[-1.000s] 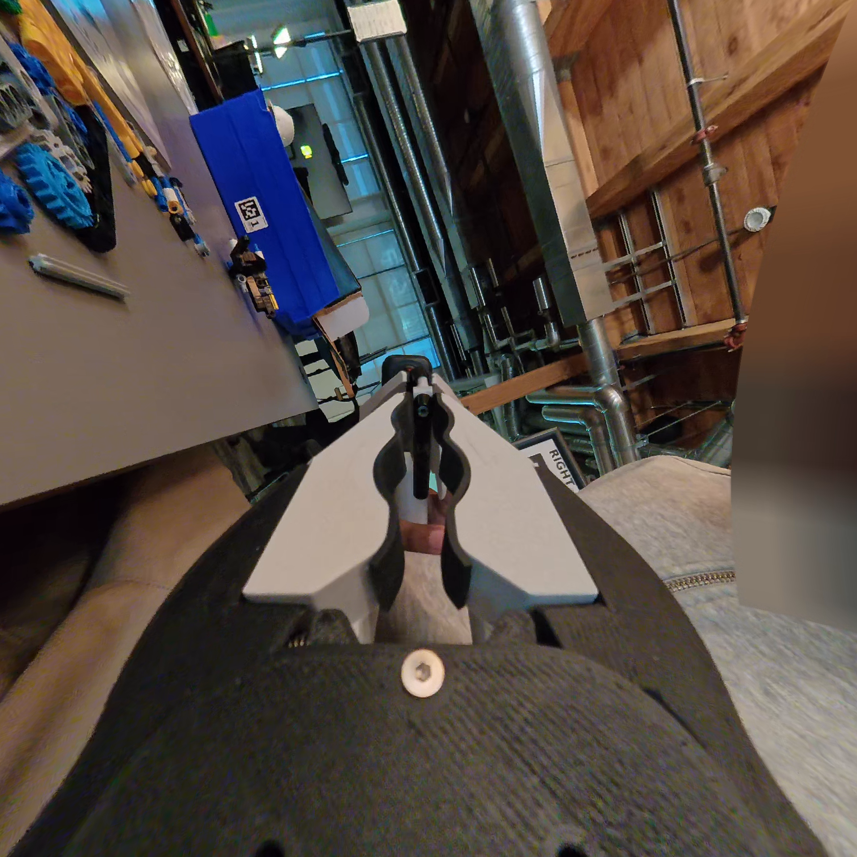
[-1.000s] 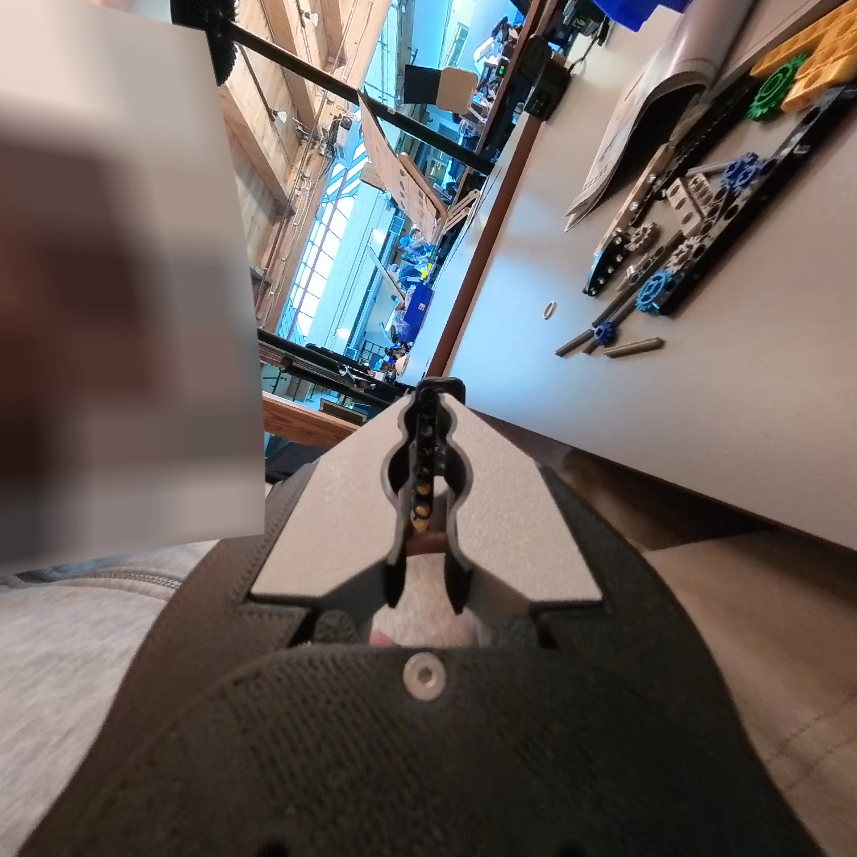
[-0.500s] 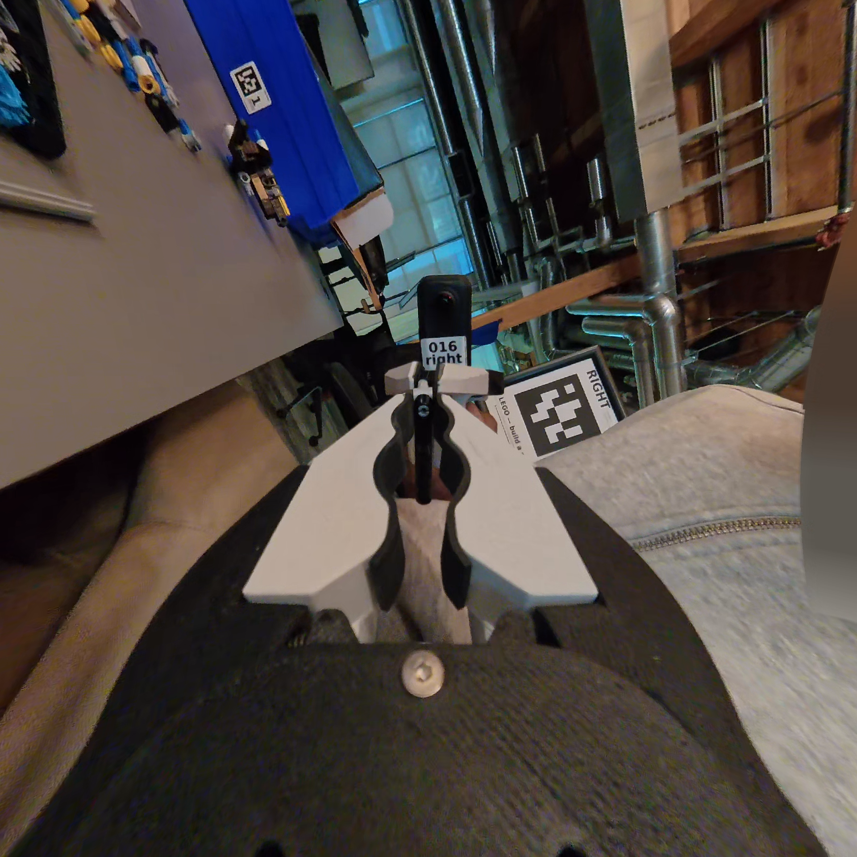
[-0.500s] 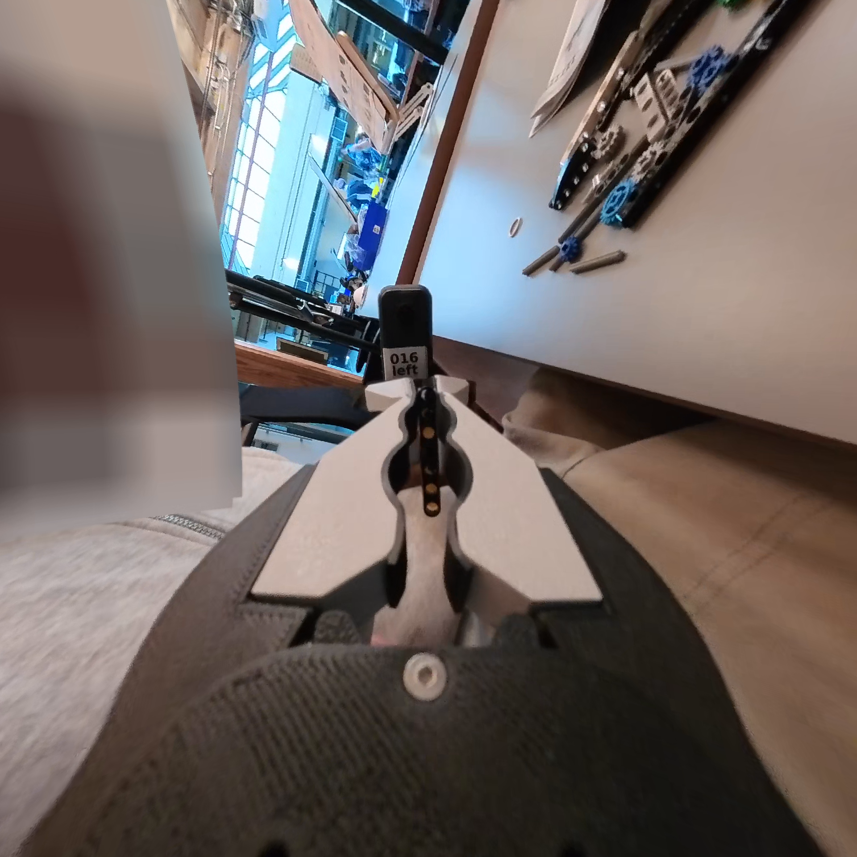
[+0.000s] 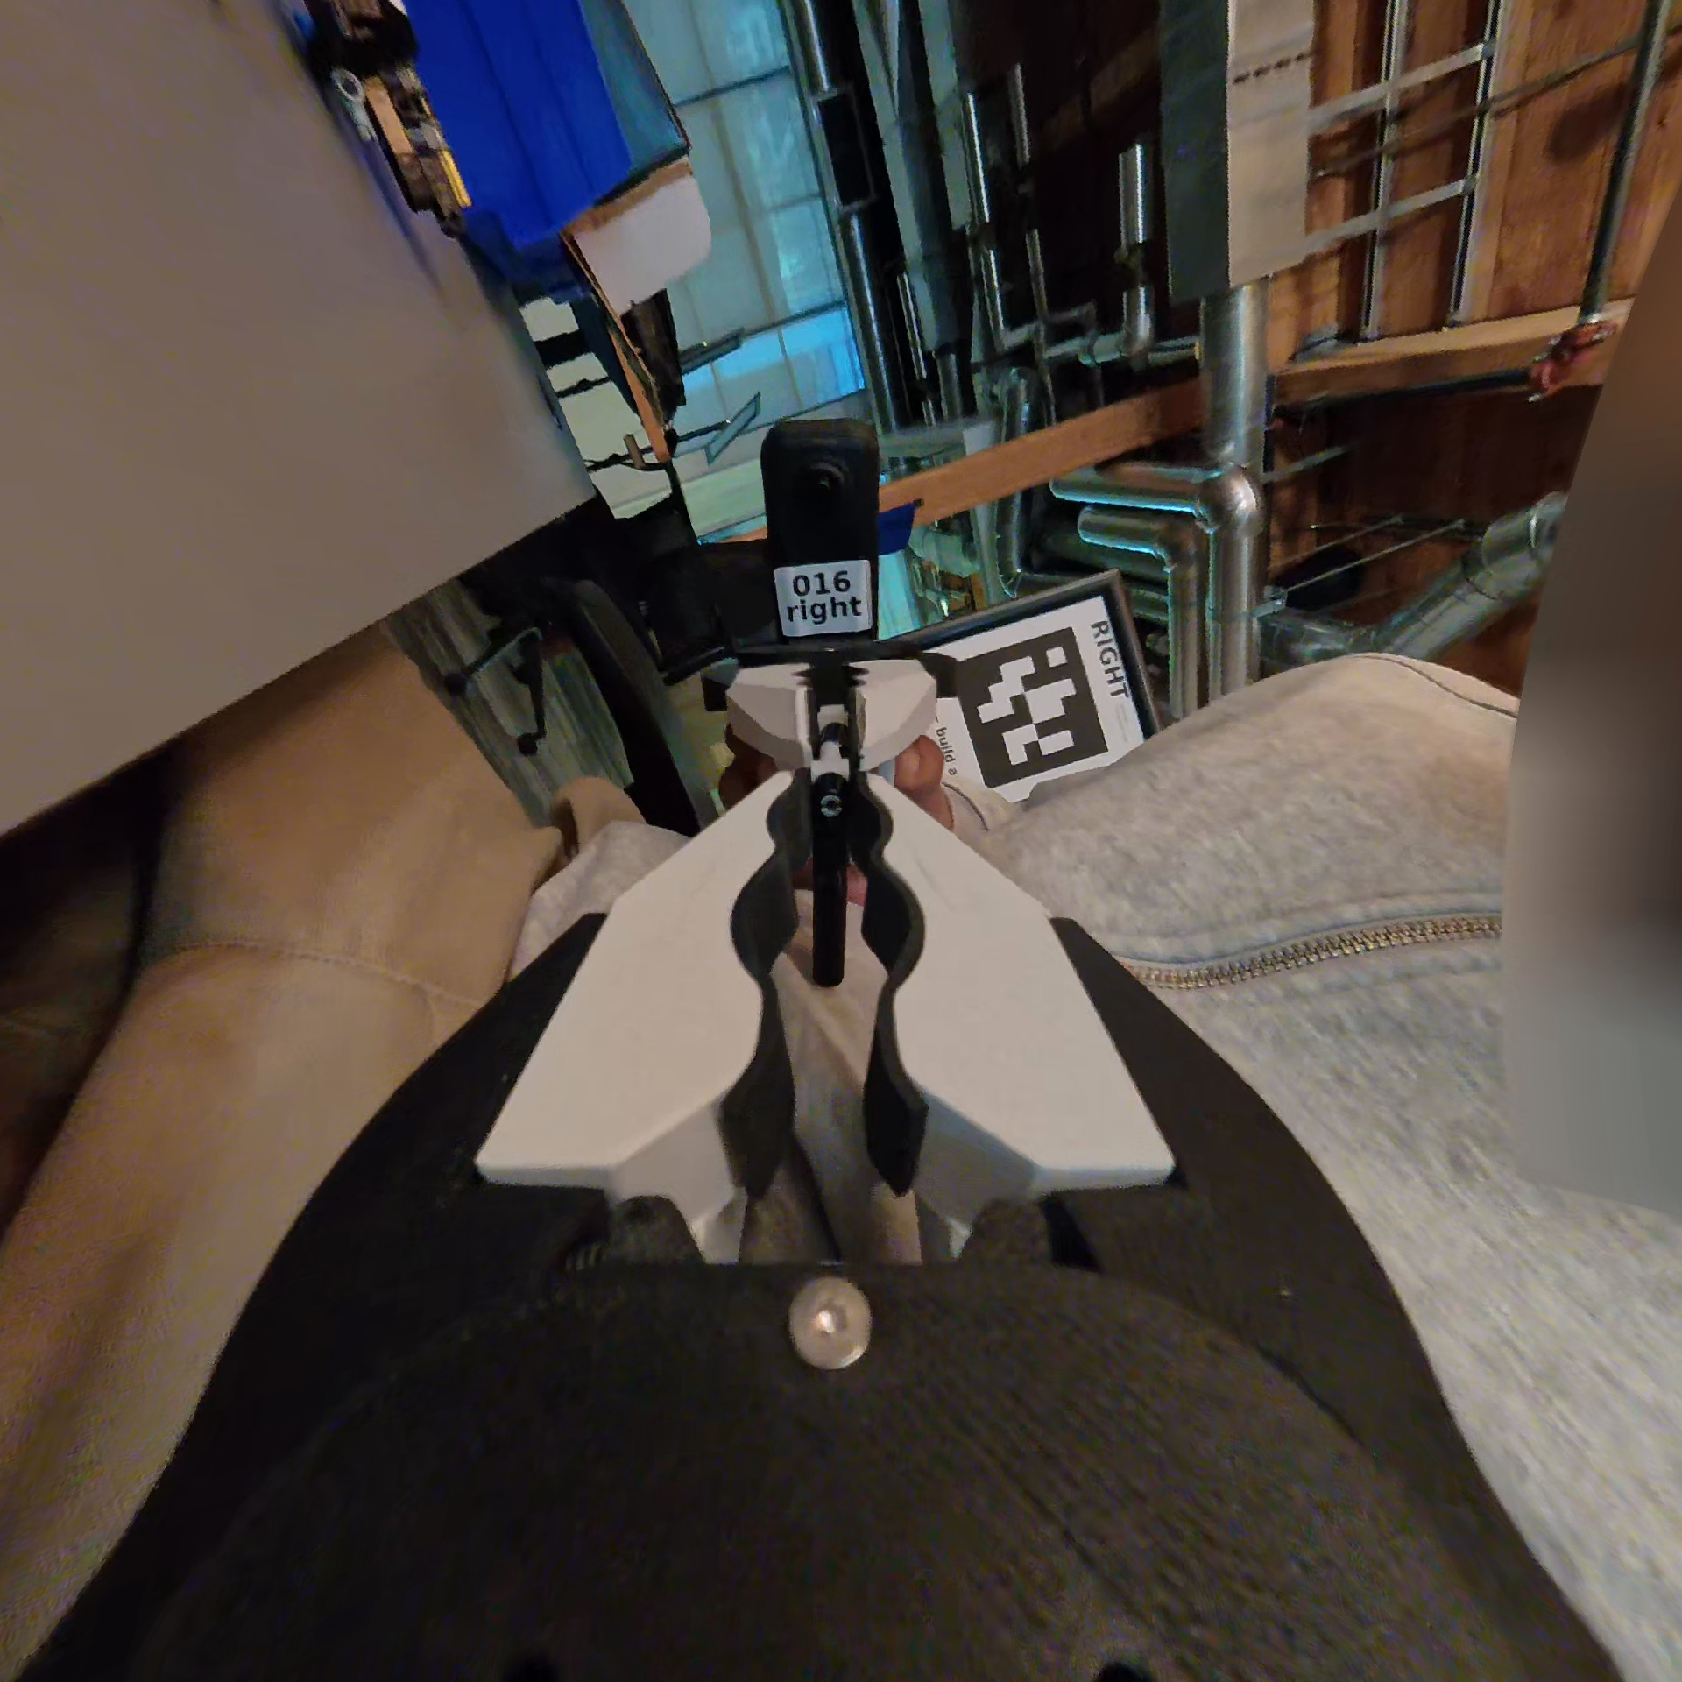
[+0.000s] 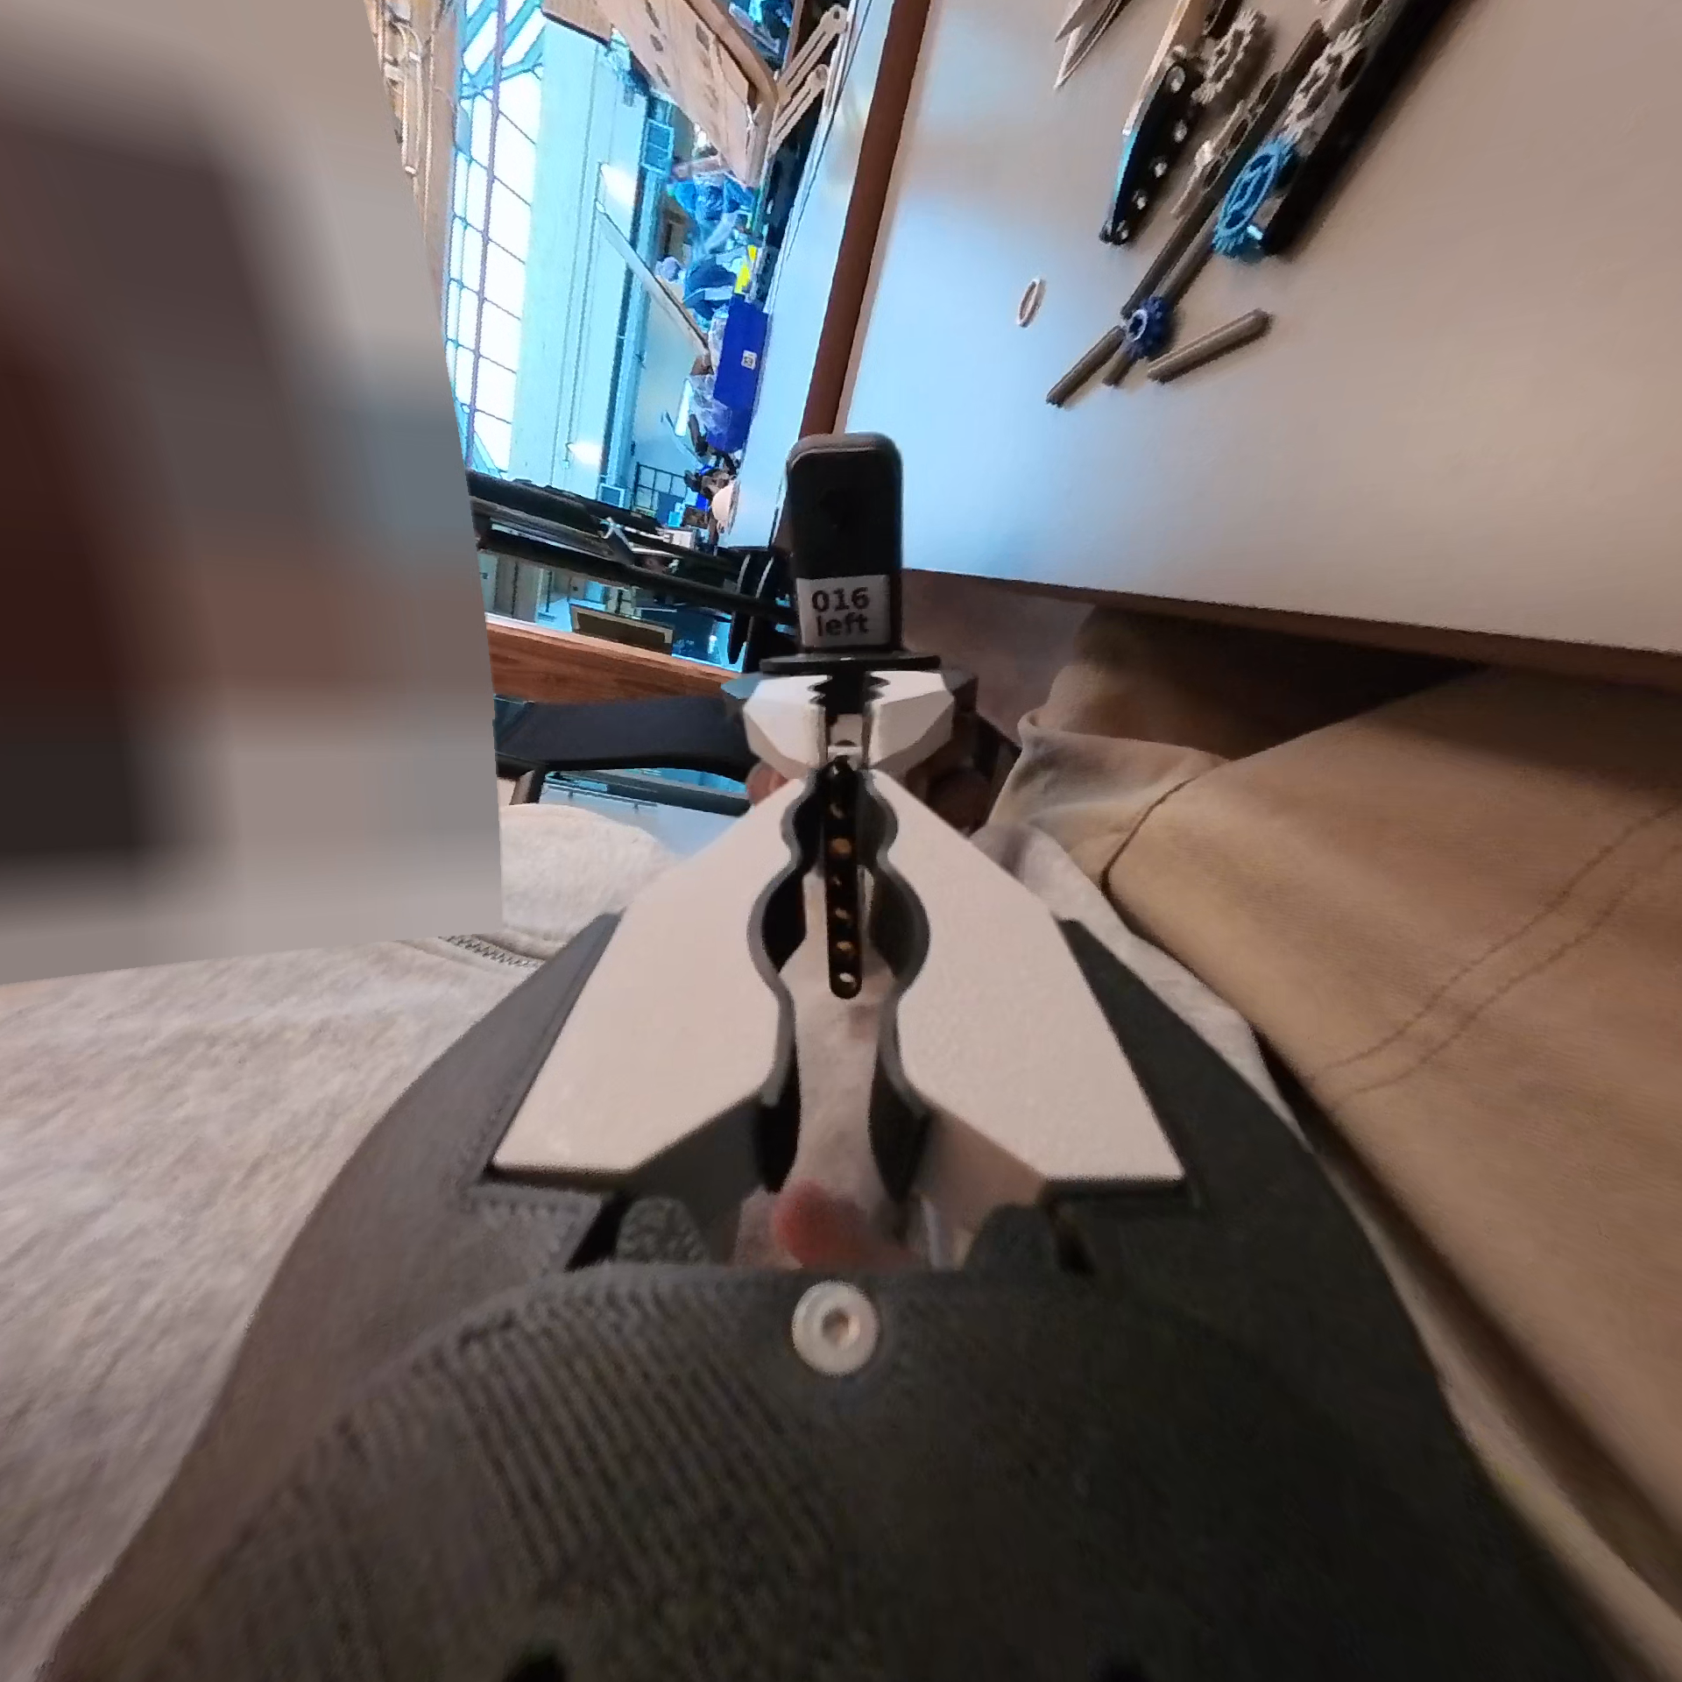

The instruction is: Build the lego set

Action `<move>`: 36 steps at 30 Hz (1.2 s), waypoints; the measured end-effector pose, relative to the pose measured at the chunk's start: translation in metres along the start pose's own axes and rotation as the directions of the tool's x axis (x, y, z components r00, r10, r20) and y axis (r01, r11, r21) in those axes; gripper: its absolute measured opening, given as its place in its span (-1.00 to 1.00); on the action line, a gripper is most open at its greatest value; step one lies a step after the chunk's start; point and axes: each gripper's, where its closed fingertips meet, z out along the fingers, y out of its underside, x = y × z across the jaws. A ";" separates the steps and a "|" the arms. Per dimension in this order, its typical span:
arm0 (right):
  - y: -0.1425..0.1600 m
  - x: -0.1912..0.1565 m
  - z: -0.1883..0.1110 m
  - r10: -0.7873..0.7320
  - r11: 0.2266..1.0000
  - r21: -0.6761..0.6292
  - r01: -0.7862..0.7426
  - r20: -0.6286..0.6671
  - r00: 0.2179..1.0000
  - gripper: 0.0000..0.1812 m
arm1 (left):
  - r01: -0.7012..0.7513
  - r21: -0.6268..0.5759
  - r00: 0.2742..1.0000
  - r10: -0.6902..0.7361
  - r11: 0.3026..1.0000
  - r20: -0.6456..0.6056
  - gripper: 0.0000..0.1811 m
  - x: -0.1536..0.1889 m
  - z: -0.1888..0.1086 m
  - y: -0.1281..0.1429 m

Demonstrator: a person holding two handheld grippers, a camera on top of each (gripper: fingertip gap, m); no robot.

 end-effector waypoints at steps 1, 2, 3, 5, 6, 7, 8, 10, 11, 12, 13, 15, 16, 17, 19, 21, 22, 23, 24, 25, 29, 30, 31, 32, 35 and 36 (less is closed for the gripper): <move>0.001 0.000 0.000 0.014 1.000 -0.008 -0.014 0.009 1.000 -0.95 | 0.005 -0.009 1.000 -0.005 1.000 -0.005 -0.95 0.000 0.000 0.001; 0.002 0.000 0.000 0.028 0.999 -0.017 -0.028 0.017 0.999 -0.96 | 0.006 -0.022 1.000 -0.006 1.000 -0.010 -0.95 0.000 0.000 0.002; 0.002 0.000 0.000 0.036 0.999 -0.024 -0.036 0.019 0.999 -0.95 | 0.006 -0.028 1.000 -0.006 1.000 -0.015 -0.95 0.001 0.000 0.002; 0.003 0.000 -0.001 0.043 0.998 -0.043 -0.042 0.017 0.999 -0.95 | -0.006 -0.038 1.000 0.005 0.999 -0.008 -0.95 0.000 0.000 0.004; 0.004 0.000 -0.001 0.048 0.997 -0.054 -0.047 0.020 0.999 -0.95 | -0.011 -0.045 1.000 0.011 0.999 -0.007 -0.95 0.000 0.001 0.005; 0.005 -0.001 -0.002 0.056 0.996 -0.068 -0.054 0.025 0.998 -0.96 | -0.017 -0.056 1.000 0.016 0.998 -0.011 -0.95 0.001 0.001 0.006; 0.006 0.000 -0.003 0.060 0.995 -0.081 -0.058 0.024 0.998 -0.95 | -0.023 -0.065 1.000 0.022 0.998 -0.011 -0.96 0.001 0.002 0.007; 0.009 0.000 -0.004 0.054 0.991 -0.121 -0.052 0.014 0.998 -0.96 | -0.043 -0.095 0.999 0.043 0.995 -0.001 -0.96 0.000 0.003 0.010; 0.010 0.000 -0.005 0.046 0.989 -0.138 -0.043 0.012 0.999 -0.96 | -0.056 -0.111 0.998 0.057 0.992 0.004 -0.96 0.000 0.003 0.011; 0.010 -0.001 -0.005 0.041 0.988 -0.151 -0.038 0.017 0.999 -0.96 | -0.065 -0.120 0.998 0.066 0.991 0.003 -0.95 0.001 0.004 0.012; 0.009 -0.001 -0.006 0.038 0.987 -0.160 -0.034 0.024 0.999 -0.96 | -0.070 -0.128 0.998 0.070 0.989 -0.001 -0.95 0.002 0.004 0.013; 0.008 -0.002 -0.005 0.050 0.987 -0.153 -0.043 0.040 0.998 -0.96 | -0.086 -0.130 0.996 0.087 0.988 0.004 -0.95 0.003 0.005 0.011; 0.009 -0.002 -0.006 0.062 0.986 -0.156 -0.055 0.045 0.997 -0.96 | -0.088 -0.138 0.996 0.089 0.987 0.004 -0.95 0.003 0.004 0.013; 0.010 0.000 -0.006 0.071 0.985 -0.158 -0.062 0.046 0.996 -0.96 | -0.090 -0.149 0.996 0.093 0.985 0.011 -0.95 0.002 0.004 0.014; 0.009 0.000 -0.007 0.050 0.986 -0.162 -0.043 0.041 0.998 -0.96 | -0.085 -0.154 0.996 0.089 0.984 0.019 -0.95 0.000 0.005 0.015; 0.008 0.000 -0.007 0.012 0.988 -0.153 -0.007 0.032 0.999 -0.96 | -0.070 -0.153 0.997 0.073 0.986 0.016 -0.95 0.000 0.005 0.014; 0.007 0.000 -0.007 0.007 0.990 -0.141 -0.003 0.031 0.999 -0.96 | -0.065 -0.151 0.998 0.068 0.986 0.017 -0.95 0.001 0.005 0.013; 0.006 0.001 -0.007 0.005 0.992 -0.124 -0.001 0.030 1.000 -0.96 | -0.062 -0.149 0.997 0.066 0.987 0.024 -0.95 0.000 0.005 0.012; 0.006 0.001 -0.007 0.003 0.994 -0.108 0.000 0.030 1.000 -0.96 | -0.061 -0.149 0.997 0.067 0.987 0.034 -0.95 -0.001 0.005 0.012; 0.006 0.002 -0.006 0.004 0.995 -0.096 -0.002 0.031 1.000 -0.96 | -0.058 -0.147 0.997 0.064 0.987 0.038 -0.95 -0.002 0.005 0.012; 0.008 0.004 -0.005 -0.057 0.992 -0.111 0.057 -0.005 0.998 -0.95 | -0.031 -0.146 0.998 0.038 0.989 0.042 -0.95 -0.004 0.004 0.012; 0.009 0.005 -0.005 -0.082 0.988 -0.131 0.079 -0.018 0.997 -0.95 | -0.024 -0.155 0.999 0.031 0.988 0.042 -0.95 -0.004 0.003 0.013; 0.009 0.005 -0.005 -0.107 0.984 -0.147 0.101 -0.031 0.994 -0.96 | -0.019 -0.159 0.999 0.027 0.987 0.047 -0.95 -0.005 0.004 0.014; 0.009 0.005 -0.005 -0.123 0.981 -0.159 0.115 -0.038 0.992 -0.96 | -0.016 -0.162 0.998 0.025 0.987 0.051 -0.95 -0.006 0.004 0.014; 0.007 0.004 -0.004 -0.111 0.986 -0.131 0.107 -0.027 0.993 -0.96 | -0.012 -0.162 0.998 0.021 0.987 0.053 -0.95 -0.005 0.003 0.013; 0.005 0.004 -0.003 -0.084 0.991 -0.101 0.082 -0.009 0.996 -0.96 | -0.013 -0.162 0.998 0.022 0.987 0.056 -0.95 -0.005 0.002 0.012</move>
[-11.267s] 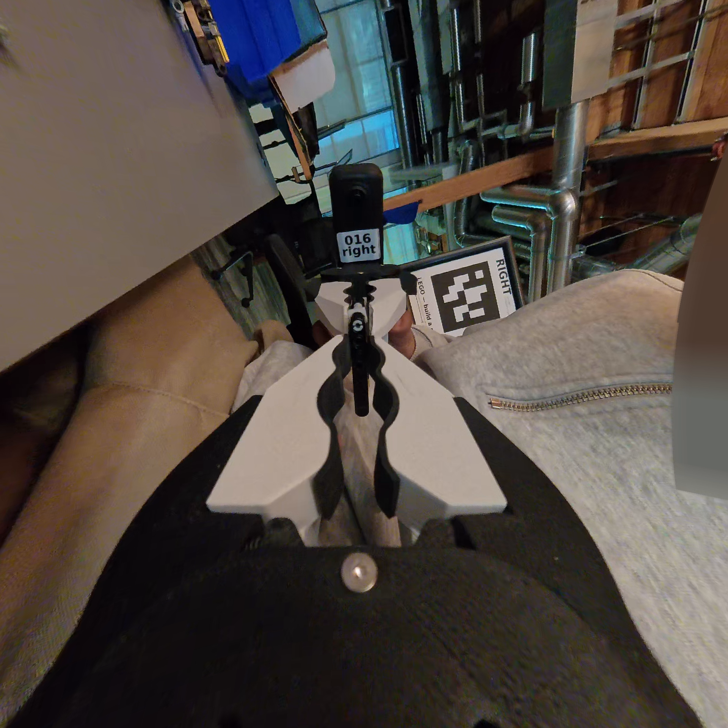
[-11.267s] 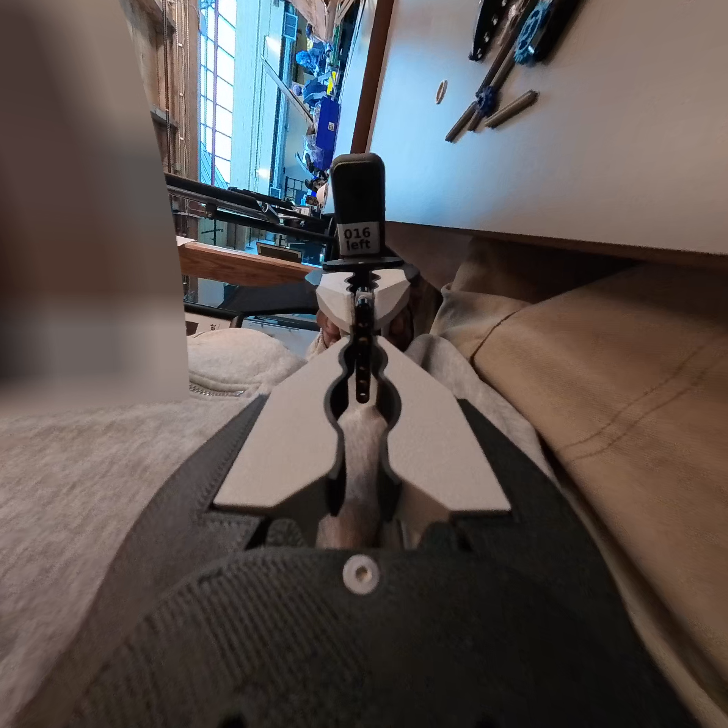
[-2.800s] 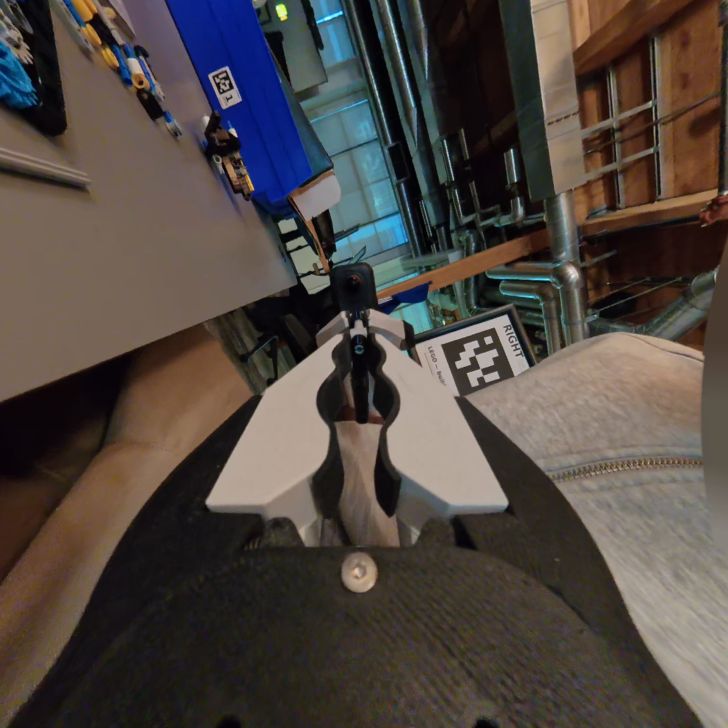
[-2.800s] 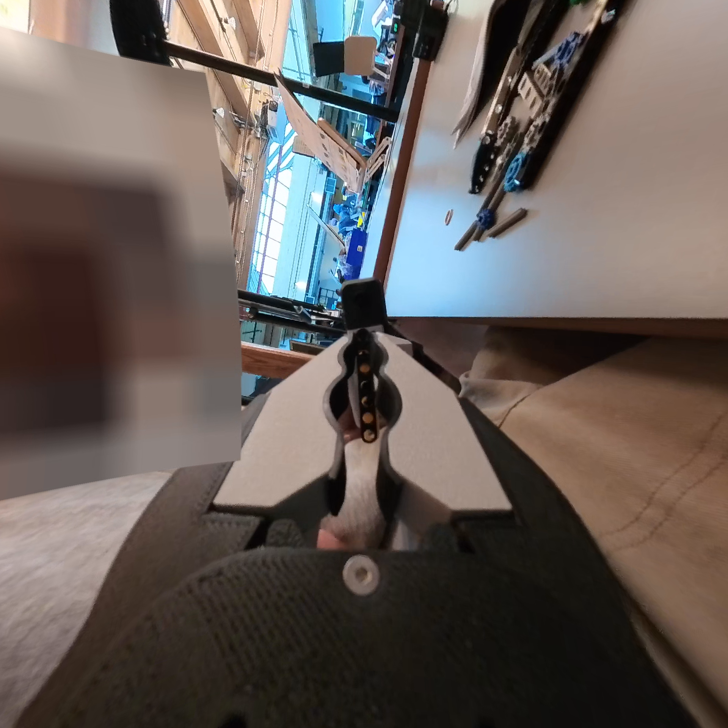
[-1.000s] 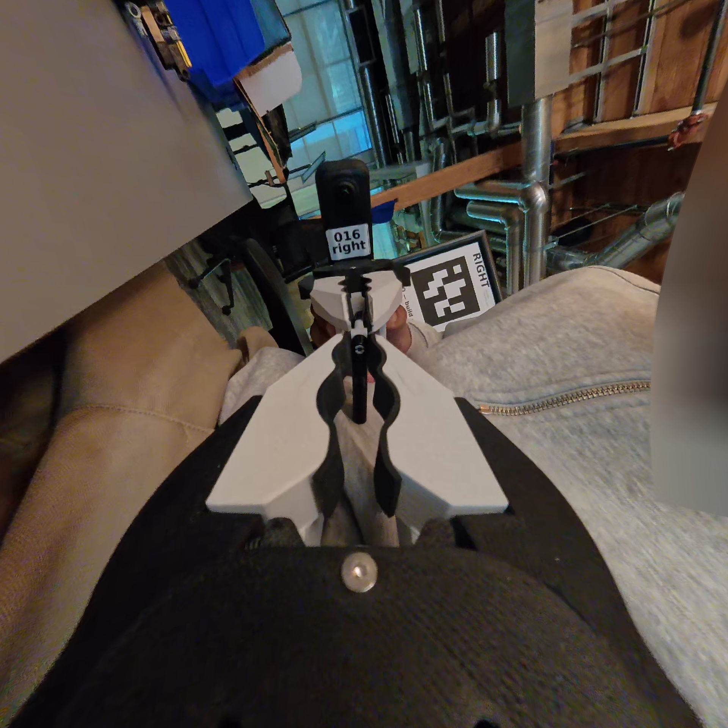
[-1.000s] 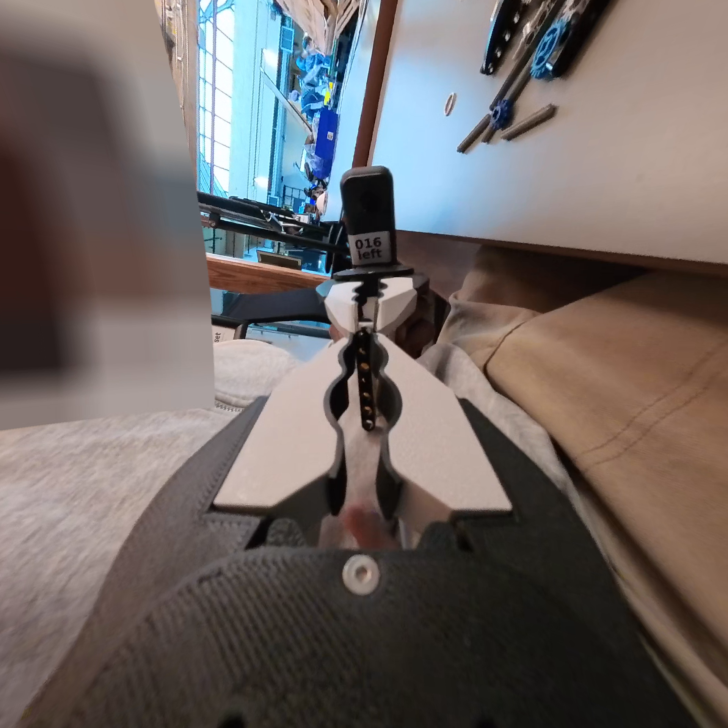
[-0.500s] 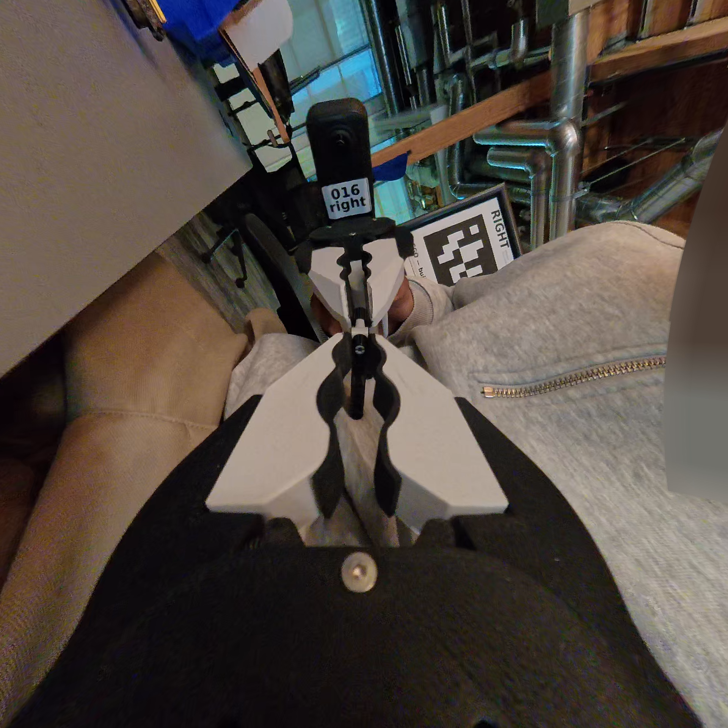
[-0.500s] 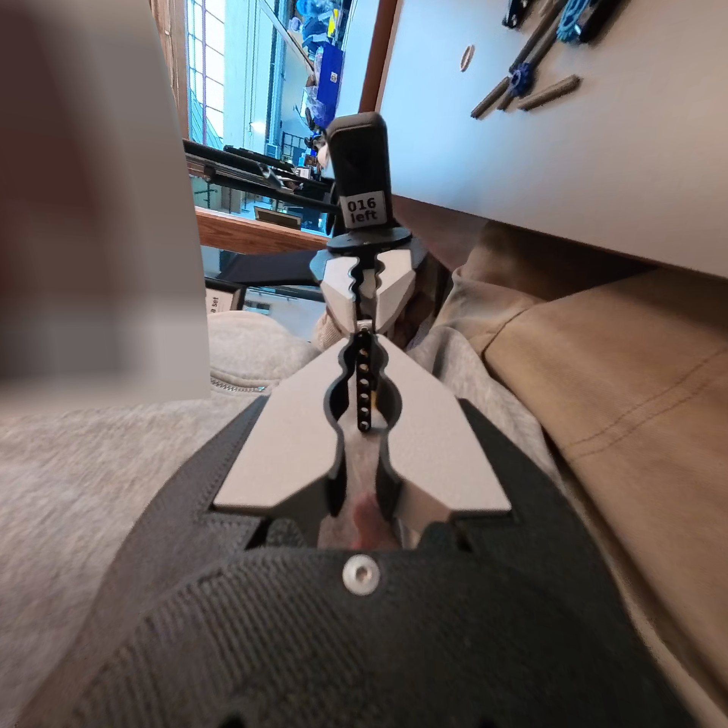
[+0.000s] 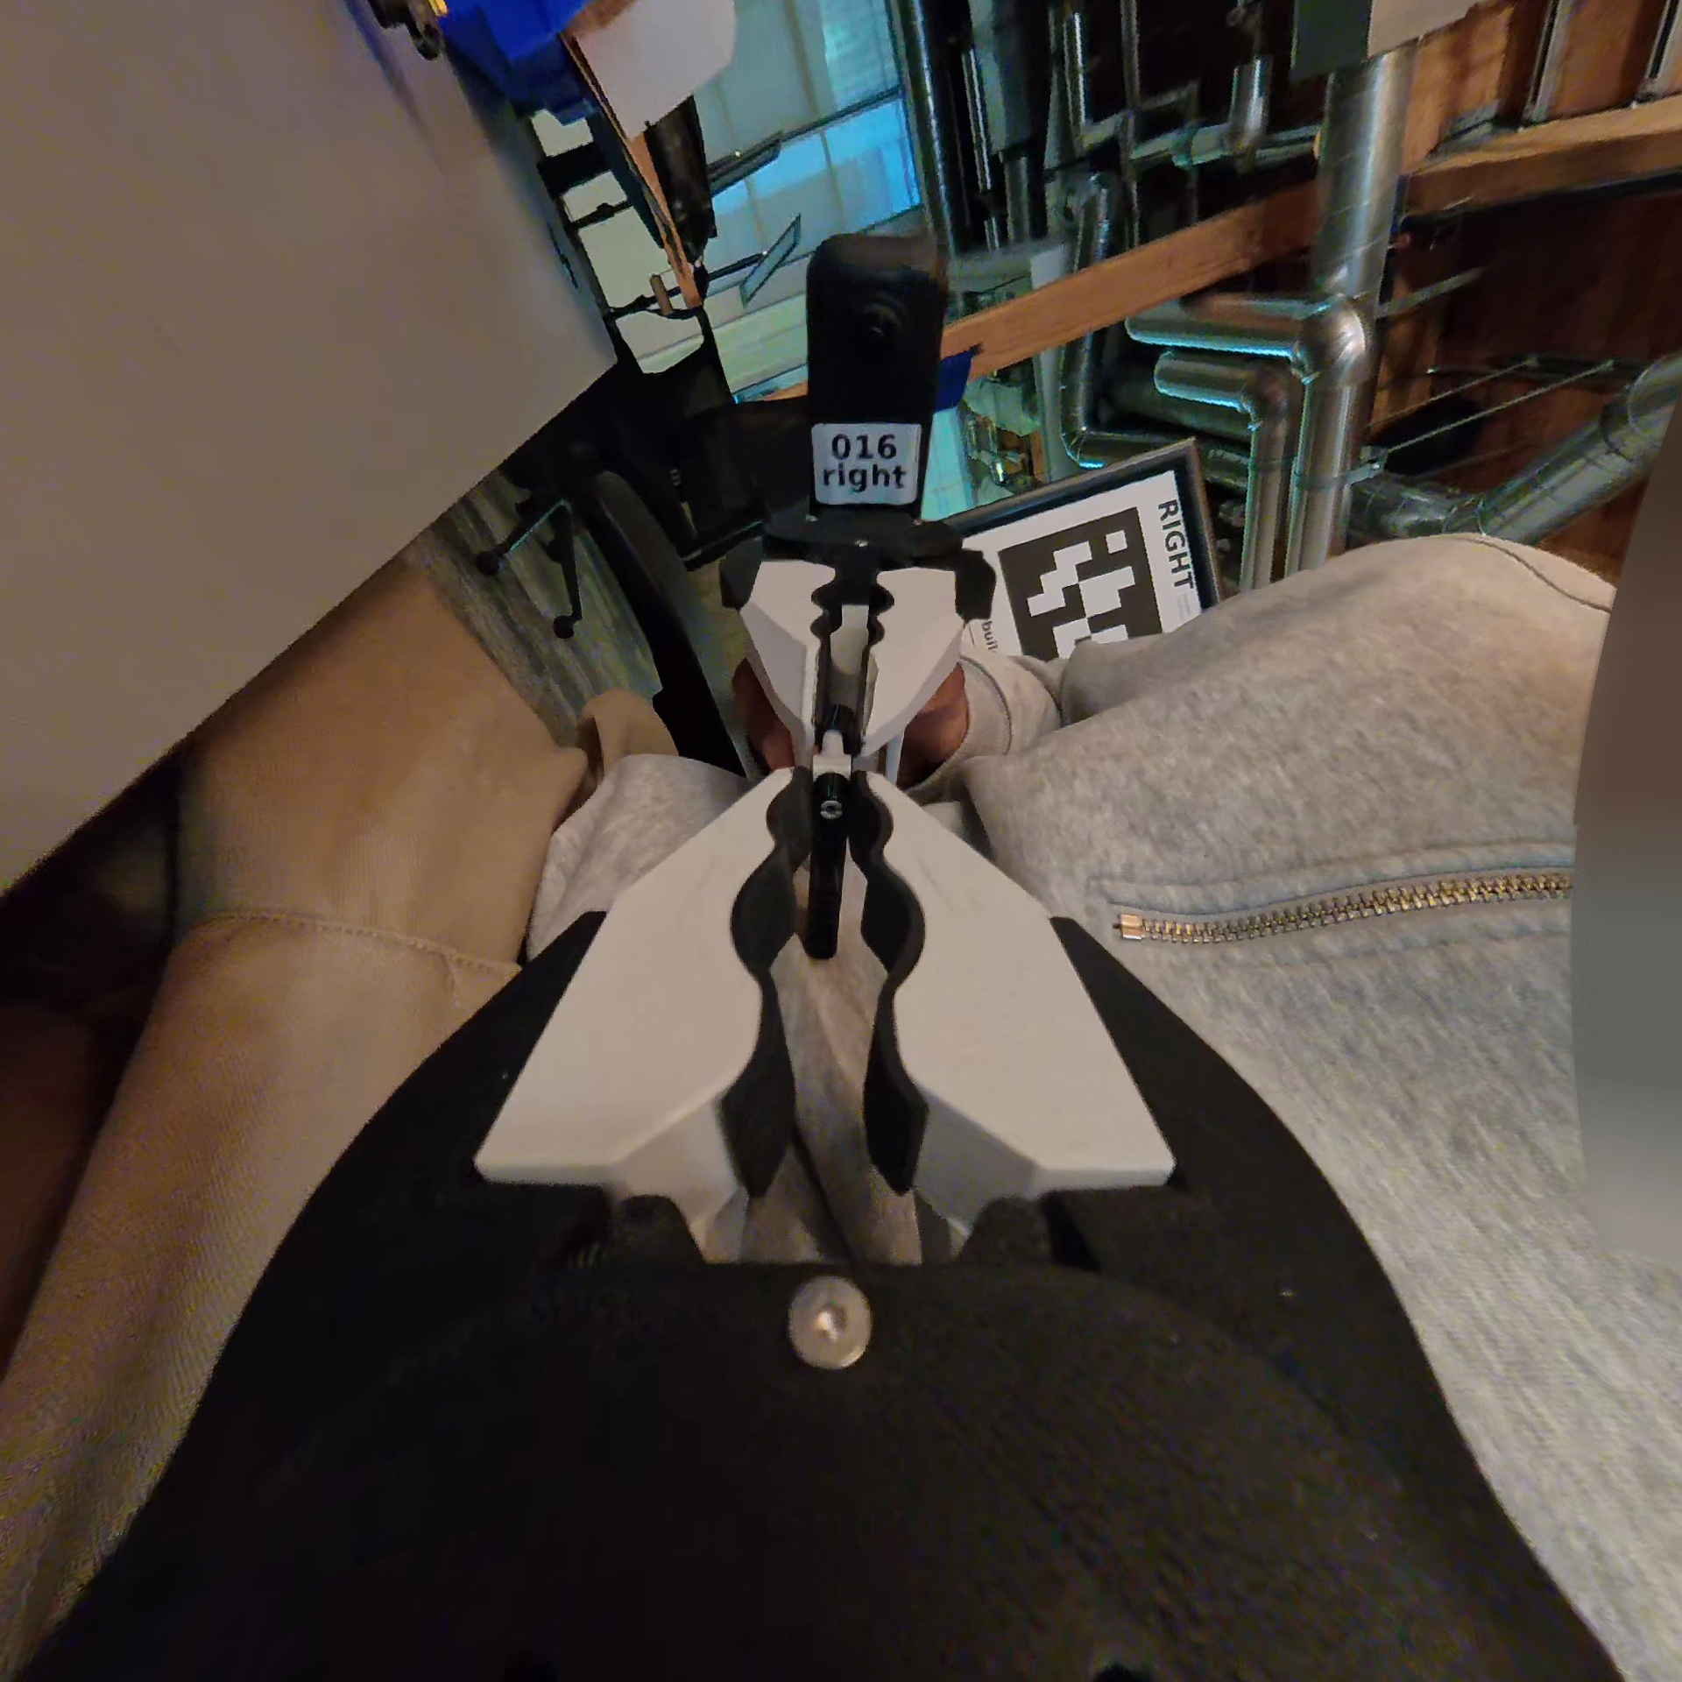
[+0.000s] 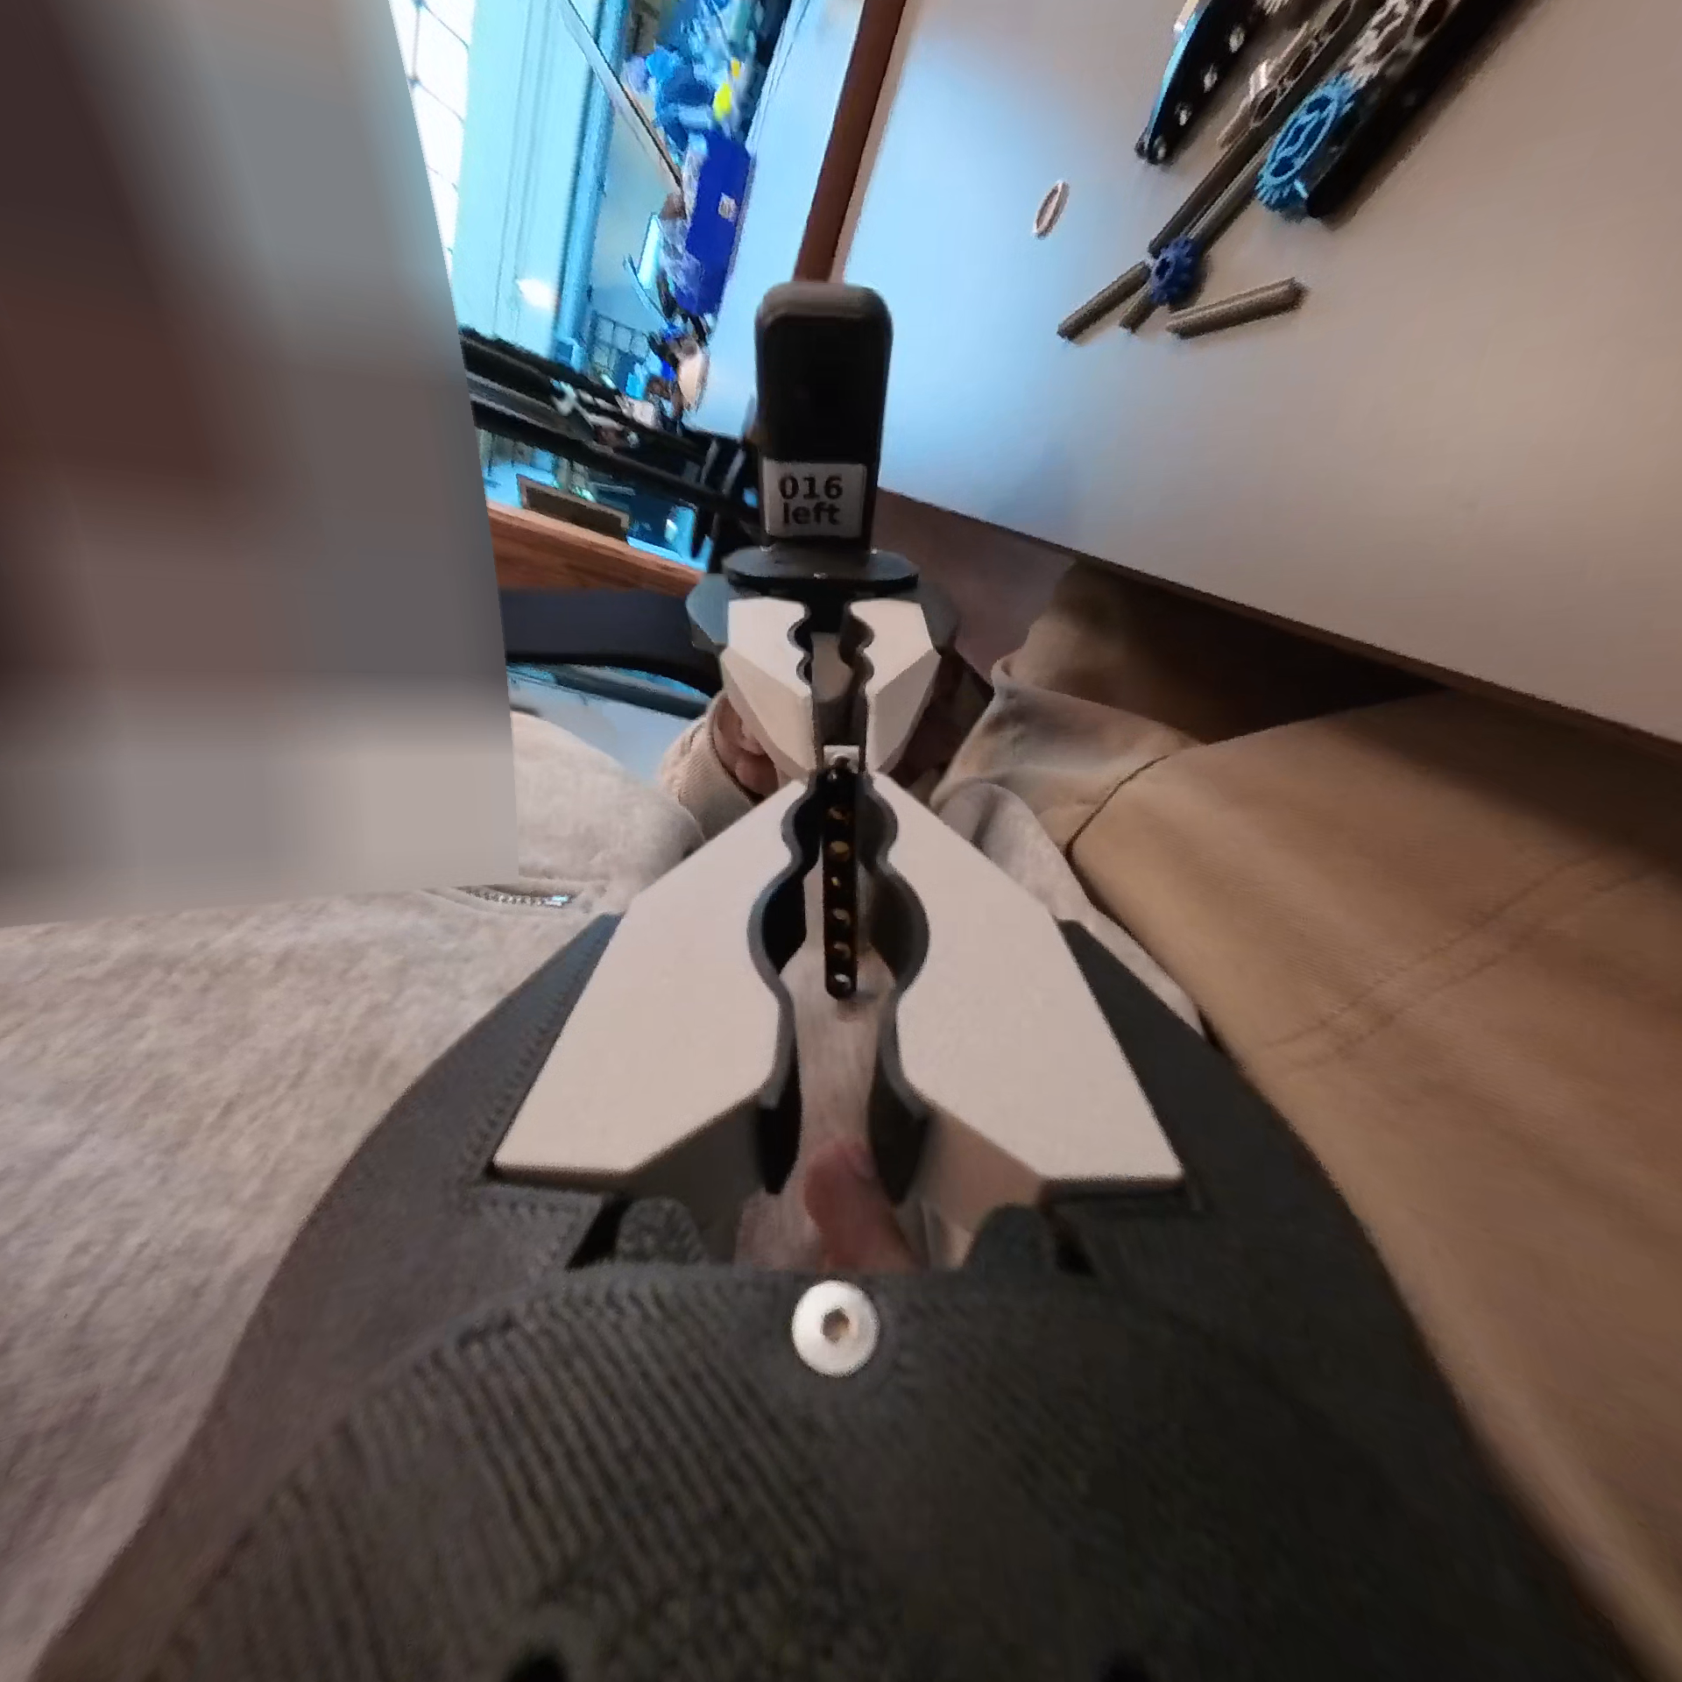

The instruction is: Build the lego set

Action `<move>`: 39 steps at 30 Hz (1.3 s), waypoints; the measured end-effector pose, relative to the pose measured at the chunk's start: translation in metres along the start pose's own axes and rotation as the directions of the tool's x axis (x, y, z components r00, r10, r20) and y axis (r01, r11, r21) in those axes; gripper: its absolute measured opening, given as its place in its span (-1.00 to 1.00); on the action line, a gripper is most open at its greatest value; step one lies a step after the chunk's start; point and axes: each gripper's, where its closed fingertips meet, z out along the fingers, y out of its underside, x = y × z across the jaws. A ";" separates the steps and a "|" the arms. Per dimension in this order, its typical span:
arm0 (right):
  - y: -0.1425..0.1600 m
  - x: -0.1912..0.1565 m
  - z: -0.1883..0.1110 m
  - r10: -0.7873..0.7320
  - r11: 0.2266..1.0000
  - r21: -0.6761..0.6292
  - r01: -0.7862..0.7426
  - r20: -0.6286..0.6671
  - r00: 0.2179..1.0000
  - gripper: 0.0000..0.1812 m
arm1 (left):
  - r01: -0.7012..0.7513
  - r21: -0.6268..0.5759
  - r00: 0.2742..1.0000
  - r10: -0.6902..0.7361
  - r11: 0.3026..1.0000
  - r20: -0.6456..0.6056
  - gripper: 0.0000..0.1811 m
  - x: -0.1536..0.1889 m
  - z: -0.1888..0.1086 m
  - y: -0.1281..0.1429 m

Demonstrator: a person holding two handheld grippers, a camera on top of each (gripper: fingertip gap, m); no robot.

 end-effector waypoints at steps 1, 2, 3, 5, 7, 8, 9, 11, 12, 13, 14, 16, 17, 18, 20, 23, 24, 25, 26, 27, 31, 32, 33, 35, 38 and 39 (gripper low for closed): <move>-0.002 -0.001 0.000 0.036 0.999 0.038 -0.037 0.029 0.999 -0.96 | -0.001 0.013 1.000 0.001 1.000 -0.001 -0.95 0.001 -0.001 -0.002; -0.002 -0.001 0.000 0.074 0.995 0.068 -0.078 0.060 0.995 -0.96 | -0.001 0.021 1.000 0.001 1.000 -0.002 -0.95 0.002 -0.001 -0.003; -0.002 0.000 -0.001 0.099 0.990 0.088 -0.106 0.080 0.992 -0.96 | -0.001 0.025 1.000 0.001 1.000 0.001 -0.95 0.001 -0.001 -0.003; -0.003 0.000 -0.002 0.100 0.988 0.106 -0.110 0.094 0.991 -0.96 | 0.018 0.033 1.000 -0.018 0.999 -0.009 -0.95 0.000 0.000 -0.003; -0.003 0.000 -0.002 0.073 0.990 0.111 -0.081 0.079 0.994 -0.96 | 0.038 0.037 0.999 -0.037 0.999 -0.025 -0.95 0.001 0.000 -0.004; -0.003 0.000 -0.002 0.061 0.991 0.112 -0.068 0.069 0.996 -0.96 | 0.037 0.036 0.999 -0.036 0.999 -0.021 -0.95 0.001 0.000 -0.004; -0.002 0.000 -0.001 0.046 0.993 0.110 -0.051 0.053 0.998 -0.95 | 0.036 0.031 0.999 -0.035 0.999 -0.017 -0.95 0.001 0.000 -0.004; -0.002 0.000 0.000 -0.010 0.996 0.094 0.009 0.007 1.000 -0.96 | 0.041 0.033 0.999 -0.040 0.999 -0.009 -0.95 0.001 -0.001 -0.003; -0.002 -0.001 0.000 -0.040 0.996 0.078 0.041 -0.016 0.999 -0.95 | 0.048 0.033 0.999 -0.047 0.998 -0.012 -0.95 0.001 -0.001 -0.003; -0.001 -0.001 0.001 -0.067 0.996 0.063 0.069 -0.035 0.997 -0.96 | 0.052 0.029 0.999 -0.052 0.998 -0.014 -0.95 0.001 -0.002 -0.003; 0.000 -0.001 0.002 -0.084 0.995 0.048 0.086 -0.047 0.995 -0.95 | 0.052 0.025 0.999 -0.052 0.998 -0.015 -0.95 0.001 -0.002 -0.002; 0.001 -0.001 0.002 -0.084 0.996 0.015 0.085 -0.052 0.995 -0.96 | 0.045 0.012 0.999 -0.045 0.999 -0.014 -0.95 0.002 -0.003 0.000; 0.002 0.000 0.002 -0.083 0.997 0.000 0.084 -0.057 0.995 -0.96 | 0.033 0.005 0.999 -0.033 0.999 -0.003 -0.95 0.001 -0.002 0.001; 0.003 0.000 0.002 -0.084 0.996 -0.019 0.083 -0.056 0.995 -0.96 | 0.022 -0.001 1.000 -0.022 1.000 0.008 -0.95 0.000 -0.002 0.001; 0.002 -0.004 0.002 -0.080 0.996 -0.047 0.078 -0.035 0.996 -0.96 | 0.014 -0.006 1.000 -0.014 1.000 -0.005 -0.95 0.003 -0.002 0.002; 0.006 -0.005 0.003 -0.044 0.995 -0.093 0.042 -0.012 0.999 -0.96 | -0.001 -0.010 1.000 0.000 1.000 -0.016 -0.95 0.005 -0.003 0.002; 0.008 -0.004 0.002 -0.024 0.994 -0.108 0.024 -0.005 1.000 -0.96 | -0.016 -0.021 1.000 0.016 1.000 -0.003 -0.96 0.004 -0.002 0.005; 0.010 -0.005 0.002 -0.005 0.993 -0.115 0.006 0.002 1.000 -0.96 | -0.020 -0.030 1.000 0.020 0.999 -0.005 -0.96 0.004 -0.001 0.007; 0.011 -0.006 0.001 0.008 0.993 -0.118 -0.007 0.012 1.000 -0.96 | -0.020 -0.031 1.000 0.020 0.999 -0.010 -0.95 0.004 0.000 0.008; 0.012 -0.007 0.000 0.024 0.992 -0.122 -0.021 0.026 0.999 -0.96 | -0.023 -0.033 0.999 0.022 0.999 -0.029 -0.96 0.006 0.001 0.009; 0.015 -0.007 -0.002 0.073 0.991 -0.113 -0.068 0.046 0.996 -0.96 | -0.022 -0.042 0.999 0.020 0.999 -0.045 -0.96 0.006 0.004 0.012; 0.015 -0.007 -0.002 0.074 0.991 -0.114 -0.068 0.051 0.996 -0.96 | -0.016 -0.043 0.999 0.014 0.999 -0.051 -0.96 0.006 0.004 0.013; 0.015 -0.007 -0.002 0.078 0.991 -0.118 -0.070 0.058 0.995 -0.95 | -0.010 -0.045 0.998 0.008 0.999 -0.063 -0.96 0.006 0.005 0.013; 0.015 -0.008 -0.003 0.079 0.989 -0.128 -0.071 0.061 0.995 -0.95 | -0.007 -0.051 0.997 0.004 0.999 -0.074 -0.96 0.006 0.006 0.013; 0.014 -0.009 -0.004 0.085 0.986 -0.147 -0.075 0.065 0.994 -0.95 | -0.030 -0.055 0.997 0.026 0.998 -0.074 -0.96 0.007 0.007 0.013; 0.015 -0.008 -0.004 0.088 0.984 -0.158 -0.077 0.063 0.994 -0.95 | -0.035 -0.053 0.997 0.030 0.998 -0.075 -0.96 0.008 0.007 0.013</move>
